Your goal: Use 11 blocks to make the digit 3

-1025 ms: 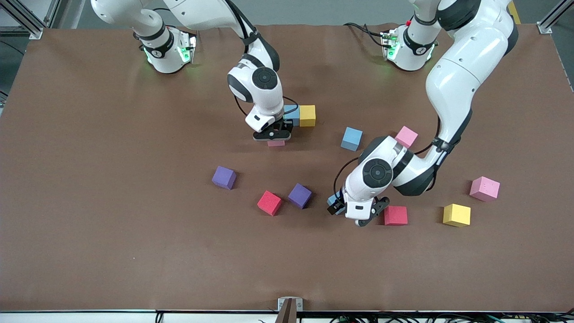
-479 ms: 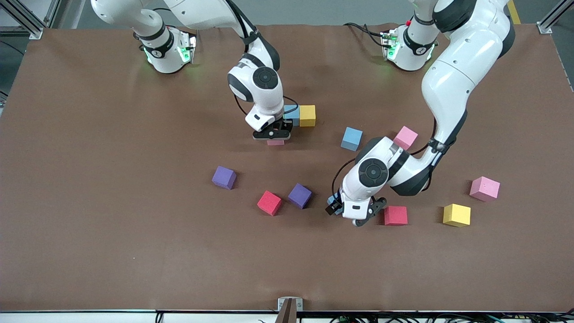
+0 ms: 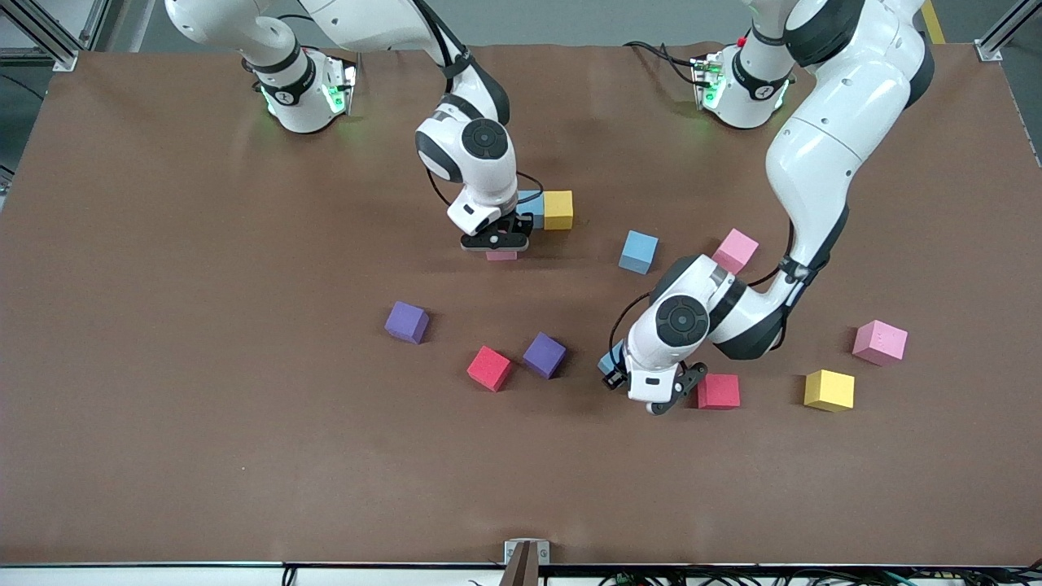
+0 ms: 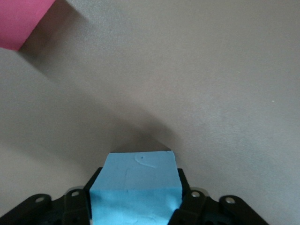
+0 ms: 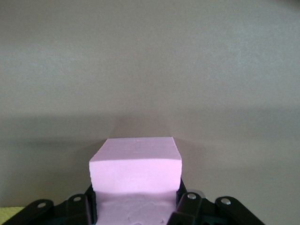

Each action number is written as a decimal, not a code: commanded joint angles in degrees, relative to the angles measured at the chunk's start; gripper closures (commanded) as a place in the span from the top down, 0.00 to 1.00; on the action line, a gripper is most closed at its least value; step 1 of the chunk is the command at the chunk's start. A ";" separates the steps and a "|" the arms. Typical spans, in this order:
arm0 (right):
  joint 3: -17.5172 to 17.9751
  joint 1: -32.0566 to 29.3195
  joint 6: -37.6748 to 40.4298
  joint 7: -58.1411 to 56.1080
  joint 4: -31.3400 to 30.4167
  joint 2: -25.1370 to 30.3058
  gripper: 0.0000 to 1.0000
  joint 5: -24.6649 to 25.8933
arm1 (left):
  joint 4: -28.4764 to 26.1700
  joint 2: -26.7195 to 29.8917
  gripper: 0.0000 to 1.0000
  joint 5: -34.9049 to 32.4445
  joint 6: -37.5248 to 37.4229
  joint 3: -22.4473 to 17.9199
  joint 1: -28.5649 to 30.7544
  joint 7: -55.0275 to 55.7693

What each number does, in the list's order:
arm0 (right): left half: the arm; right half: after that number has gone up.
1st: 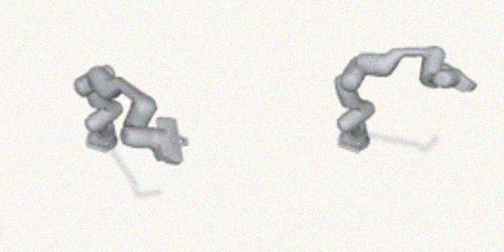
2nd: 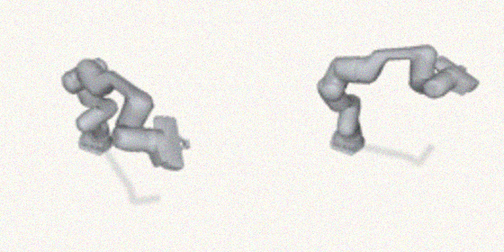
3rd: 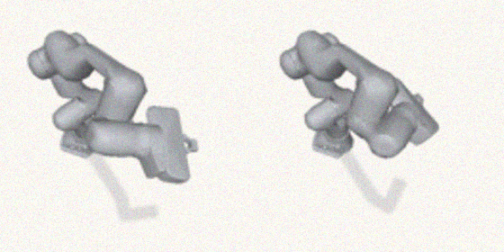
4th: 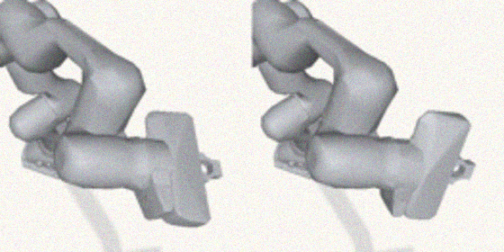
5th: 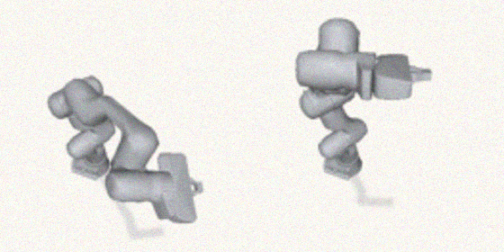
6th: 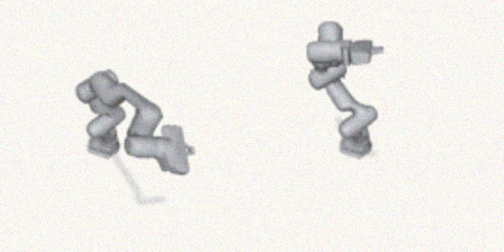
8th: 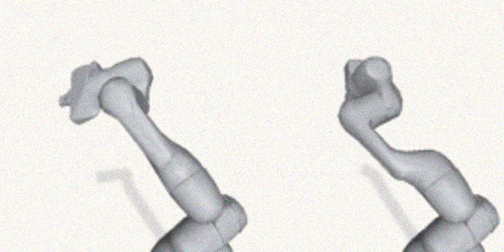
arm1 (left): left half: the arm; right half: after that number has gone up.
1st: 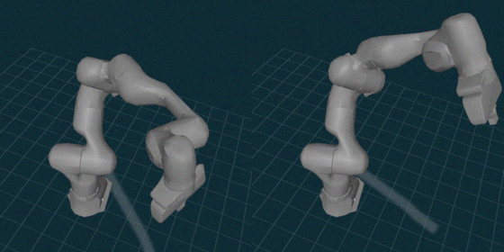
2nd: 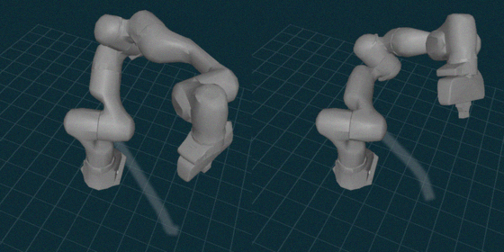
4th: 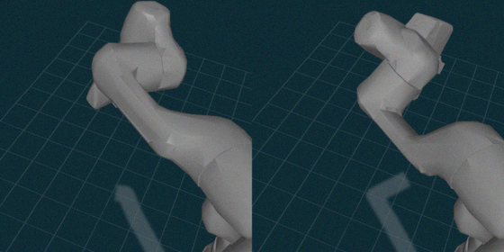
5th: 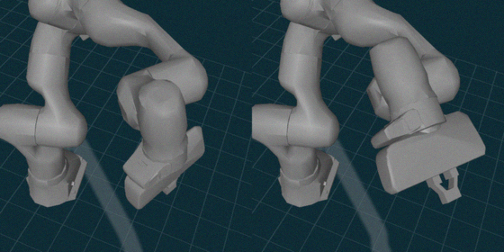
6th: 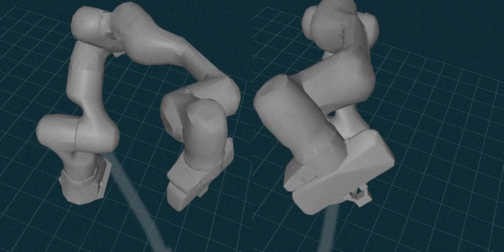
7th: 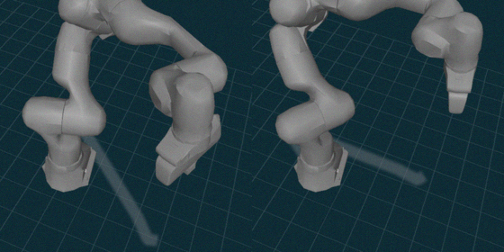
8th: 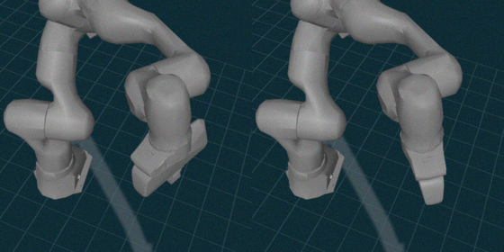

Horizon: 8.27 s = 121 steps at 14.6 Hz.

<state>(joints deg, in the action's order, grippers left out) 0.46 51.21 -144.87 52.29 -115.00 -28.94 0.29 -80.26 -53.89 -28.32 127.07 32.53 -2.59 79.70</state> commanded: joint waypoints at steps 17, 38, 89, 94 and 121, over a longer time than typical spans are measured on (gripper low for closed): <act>0.68 1.00 0.20 1.94 -2.68 1.96 0.02 -0.11 | 0.54 14.33 0.14 8.72 -12.72 0.17 2.24 9.42; 0.51 0.48 5.65 1.76 1.36 2.57 1.00 -0.02 | 0.36 15.83 0.10 8.98 -13.69 0.17 2.33 11.70; 6.31 -15.27 3.62 -11.25 10.94 -4.37 0.01 5.77 | -3.68 14.78 0.11 10.04 -10.96 1.75 1.09 44.93; 5.96 -12.19 5.47 -7.74 12.26 -5.42 0.01 6.13 | -3.50 14.69 0.11 9.68 -10.35 1.66 1.10 45.01; 5.43 -9.11 6.08 1.15 12.52 -6.92 0.01 9.64 | -3.86 14.51 0.11 9.77 -10.17 1.66 1.01 45.45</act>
<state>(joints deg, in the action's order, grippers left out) 6.40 41.01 -139.52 51.22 -102.99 -35.45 8.26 -83.69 -39.60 -19.17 116.19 34.16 -1.61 124.55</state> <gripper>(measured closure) 0.436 0.383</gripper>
